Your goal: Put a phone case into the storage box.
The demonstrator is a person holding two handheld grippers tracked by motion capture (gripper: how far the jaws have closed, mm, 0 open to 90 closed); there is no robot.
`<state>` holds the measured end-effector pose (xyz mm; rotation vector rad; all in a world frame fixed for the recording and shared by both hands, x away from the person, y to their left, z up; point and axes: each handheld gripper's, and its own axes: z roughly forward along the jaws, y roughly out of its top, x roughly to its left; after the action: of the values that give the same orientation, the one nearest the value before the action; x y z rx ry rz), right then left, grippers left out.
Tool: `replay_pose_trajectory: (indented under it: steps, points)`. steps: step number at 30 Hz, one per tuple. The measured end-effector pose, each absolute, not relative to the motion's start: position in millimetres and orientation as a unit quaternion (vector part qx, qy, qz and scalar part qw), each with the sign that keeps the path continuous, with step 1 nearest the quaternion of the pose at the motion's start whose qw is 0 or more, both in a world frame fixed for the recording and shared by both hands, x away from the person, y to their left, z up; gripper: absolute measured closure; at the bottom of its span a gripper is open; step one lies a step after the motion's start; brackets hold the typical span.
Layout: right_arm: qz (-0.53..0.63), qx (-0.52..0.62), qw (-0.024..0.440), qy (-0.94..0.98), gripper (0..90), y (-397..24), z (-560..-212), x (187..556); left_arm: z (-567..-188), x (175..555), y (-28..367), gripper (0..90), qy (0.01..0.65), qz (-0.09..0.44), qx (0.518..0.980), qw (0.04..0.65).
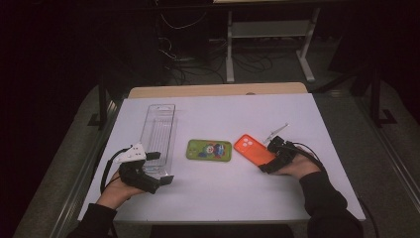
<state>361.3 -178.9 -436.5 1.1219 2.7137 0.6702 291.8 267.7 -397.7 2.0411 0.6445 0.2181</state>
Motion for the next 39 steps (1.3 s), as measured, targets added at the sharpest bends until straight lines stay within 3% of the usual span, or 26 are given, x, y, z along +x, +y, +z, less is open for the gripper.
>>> replay_pose_trajectory:
  steps: [22,39]
  points:
    - [0.27,0.343,0.06,0.897,15.1,-186.8,-408.5,364.3,-385.6,299.8,267.9,0.0,0.27,0.081,0.827,0.487]
    - [0.279,0.3,0.056,0.911,15.1,-181.3,-386.1,379.1,-358.8,325.6,238.4,0.0,0.235,0.069,0.839,0.487]
